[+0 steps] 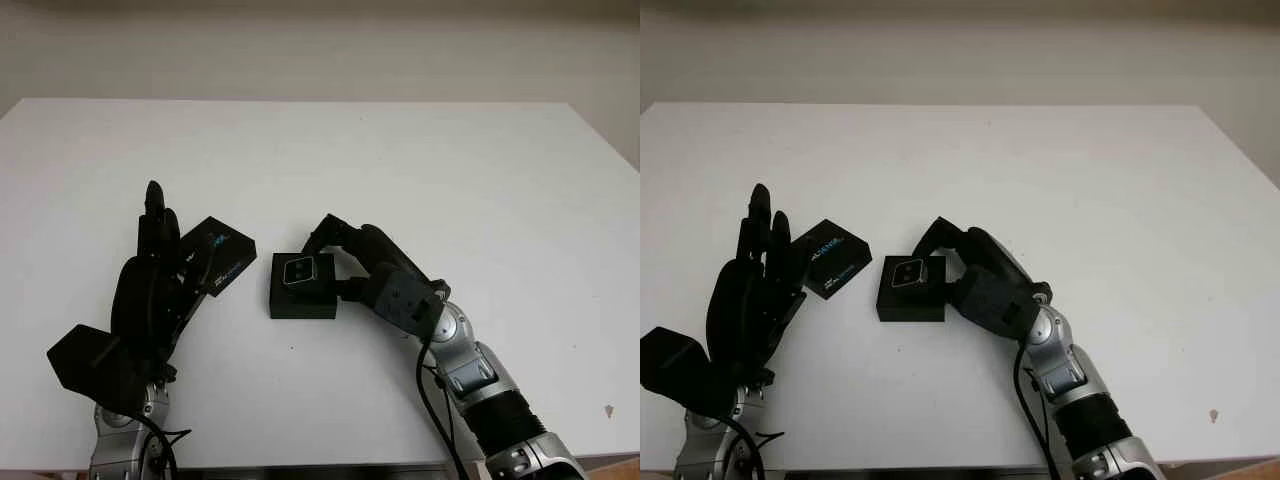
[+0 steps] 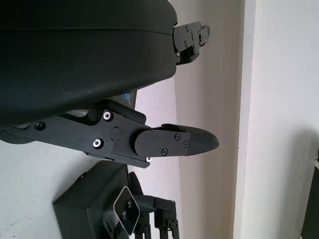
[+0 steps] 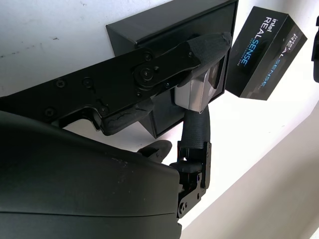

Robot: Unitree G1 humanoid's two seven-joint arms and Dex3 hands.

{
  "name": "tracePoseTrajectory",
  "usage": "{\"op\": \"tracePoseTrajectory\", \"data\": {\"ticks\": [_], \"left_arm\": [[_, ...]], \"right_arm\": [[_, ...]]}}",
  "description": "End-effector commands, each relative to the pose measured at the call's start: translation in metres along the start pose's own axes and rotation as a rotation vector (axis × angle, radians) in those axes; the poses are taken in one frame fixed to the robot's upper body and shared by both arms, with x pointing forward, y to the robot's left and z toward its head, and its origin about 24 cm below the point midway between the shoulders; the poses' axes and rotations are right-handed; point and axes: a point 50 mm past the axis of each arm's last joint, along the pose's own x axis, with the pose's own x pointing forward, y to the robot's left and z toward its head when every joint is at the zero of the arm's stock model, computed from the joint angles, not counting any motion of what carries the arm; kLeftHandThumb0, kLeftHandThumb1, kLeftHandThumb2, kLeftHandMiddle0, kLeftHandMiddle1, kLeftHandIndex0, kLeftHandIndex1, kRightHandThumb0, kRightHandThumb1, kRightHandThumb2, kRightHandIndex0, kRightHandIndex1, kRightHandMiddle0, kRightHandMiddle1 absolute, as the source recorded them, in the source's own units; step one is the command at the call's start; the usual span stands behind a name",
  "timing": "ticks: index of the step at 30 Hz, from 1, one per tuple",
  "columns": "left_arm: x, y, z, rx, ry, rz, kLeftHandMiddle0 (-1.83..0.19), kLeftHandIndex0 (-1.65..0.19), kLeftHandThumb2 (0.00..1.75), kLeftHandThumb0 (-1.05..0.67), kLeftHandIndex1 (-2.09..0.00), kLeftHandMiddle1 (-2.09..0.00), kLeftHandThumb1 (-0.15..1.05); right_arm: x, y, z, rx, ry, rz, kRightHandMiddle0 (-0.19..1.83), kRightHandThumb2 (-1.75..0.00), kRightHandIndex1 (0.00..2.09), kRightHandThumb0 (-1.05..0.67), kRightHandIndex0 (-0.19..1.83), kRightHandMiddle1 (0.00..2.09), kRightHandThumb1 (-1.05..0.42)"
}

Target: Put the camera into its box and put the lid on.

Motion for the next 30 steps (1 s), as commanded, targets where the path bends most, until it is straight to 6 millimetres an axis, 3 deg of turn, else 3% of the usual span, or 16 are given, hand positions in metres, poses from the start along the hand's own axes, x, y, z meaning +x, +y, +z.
{"op": "tracePoseTrajectory", "data": {"ticks": [1,3,7,9,11,22,30], "left_arm": [[-0.001,0.001,0.003,0.013,-0.013,-0.002,0.14,0.17,0.33,-0.51,-0.05,-0.05,1.05],[-0.001,0.002,0.003,0.016,-0.013,-0.001,0.13,0.17,0.32,-0.52,-0.06,-0.06,1.05],[-0.001,0.002,0.004,0.019,-0.012,0.0,0.14,0.17,0.32,-0.51,-0.05,-0.05,1.05],[-0.001,0.003,0.004,0.019,-0.013,-0.001,0.13,0.16,0.32,-0.51,-0.06,-0.06,1.05],[-0.001,0.003,0.004,0.02,-0.011,-0.002,0.13,0.17,0.32,-0.51,-0.06,-0.06,1.05],[0.0,0.005,0.005,0.024,-0.015,-0.005,0.13,0.16,0.32,-0.52,-0.06,-0.05,1.05],[0.001,0.004,0.006,0.025,-0.015,-0.011,0.14,0.17,0.32,-0.52,-0.05,-0.05,1.05]], "right_arm": [[-0.001,0.007,0.002,-0.03,-0.014,0.015,0.36,-0.05,0.29,-0.4,0.3,1.63,-1.0],[-0.001,0.009,0.002,-0.096,-0.016,-0.001,0.33,-0.05,0.28,-0.42,0.29,1.59,-0.99],[-0.004,0.01,0.002,-0.236,-0.011,0.007,0.15,-0.05,0.14,-0.54,0.16,0.96,-0.98],[-0.005,0.009,0.004,-0.299,-0.008,0.019,0.21,-0.05,0.07,-0.56,0.09,0.47,-0.98],[-0.007,0.009,0.007,-0.343,-0.013,0.021,0.2,-0.05,0.03,-0.55,0.02,0.25,-0.97],[-0.014,-0.001,0.023,-0.522,-0.048,-0.008,-0.06,-0.05,0.0,-0.6,-0.19,0.02,-0.94],[-0.027,-0.025,0.049,-0.519,-0.134,-0.041,-0.17,-0.06,0.01,-0.72,-0.19,0.01,-0.97]]}}
